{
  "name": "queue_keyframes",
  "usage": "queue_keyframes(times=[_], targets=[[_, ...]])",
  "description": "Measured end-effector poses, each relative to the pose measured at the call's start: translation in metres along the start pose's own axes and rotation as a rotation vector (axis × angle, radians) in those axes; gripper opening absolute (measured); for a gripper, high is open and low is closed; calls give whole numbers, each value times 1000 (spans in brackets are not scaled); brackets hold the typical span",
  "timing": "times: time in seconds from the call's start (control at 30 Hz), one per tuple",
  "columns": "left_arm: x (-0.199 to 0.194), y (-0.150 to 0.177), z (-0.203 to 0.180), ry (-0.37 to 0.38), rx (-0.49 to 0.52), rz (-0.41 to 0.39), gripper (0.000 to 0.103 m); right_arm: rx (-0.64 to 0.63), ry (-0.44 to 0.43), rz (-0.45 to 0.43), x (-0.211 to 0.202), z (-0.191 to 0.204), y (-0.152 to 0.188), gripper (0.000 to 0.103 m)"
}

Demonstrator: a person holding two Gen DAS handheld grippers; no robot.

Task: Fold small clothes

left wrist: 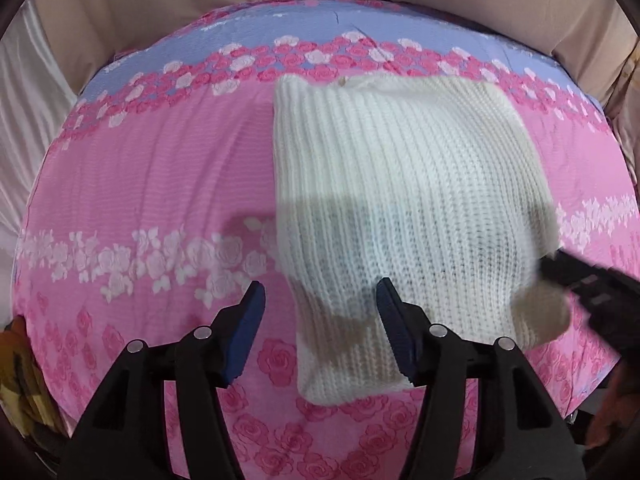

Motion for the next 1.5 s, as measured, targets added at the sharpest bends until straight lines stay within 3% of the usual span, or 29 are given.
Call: queue_keyframes(times=[0.07, 0.23, 0.43, 0.5, 0.67, 0.87, 0.97, 1.0, 1.03, 1.07, 1.1, 1.2, 1.27, 1.33, 1.37, 1.43, 1.5], targets=[[1, 9, -4, 0, -11, 15, 56, -19, 95, 54, 34, -3, 8, 25], [-15, 25, -14, -10, -20, -28, 56, 47, 25, -30, -16, -2, 25, 27], [-32, 46, -29, -27, -56, -86, 67, 110, 104, -106, -38, -9, 61, 56], [-36, 52, -36, -31, -50, -108, 75, 111, 117, -92, -34, -11, 69, 58], [-46, 67, -47, -63, -72, -139, 82, 94, 177, -141, -49, -13, 85, 68], [-49, 78, -38, -51, -100, -136, 85, 114, 154, -160, -55, -17, 95, 74], [-45, 82, -20, 15, -159, -89, 87, 98, 100, -136, -48, -14, 99, 74], [-42, 82, -12, 39, -186, -72, 87, 88, 80, -130, -46, -13, 99, 73], [-35, 83, -2, 67, -221, -46, 87, 70, 60, -126, -41, -13, 98, 65], [-30, 83, 4, 89, -242, -24, 85, 57, 52, -114, -36, -12, 96, 46], [-24, 82, 10, 106, -262, -10, 84, 49, 37, -89, -29, -11, 93, 40], [-14, 75, 21, 118, -290, 8, 82, 57, -37, -41, -14, -7, 77, 39], [-9, 66, 20, 99, -267, 0, 81, 23, -28, -82, -16, 0, 65, 33], [6, 58, 19, 45, -239, 16, 78, -17, -24, -105, -14, 6, 55, 18], [15, 56, 20, 19, -229, 36, 76, -43, 7, -97, -3, 6, 51, 12], [41, 56, 22, -15, -211, 89, 76, -44, 162, 21, 40, -16, 49, 6], [41, 57, 23, -8, -216, 66, 76, -2, 129, -8, 41, -28, 47, 7]])
Point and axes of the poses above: each gripper's, at about its wrist camera, not at the fingertips, and x roughly the way its jaws point, z to its left, y to its underside, the point moved 7 cm from there along x, roughly the way its jaws point, and after that the axes turned 13 degrees about z, right-handed, at the moved point
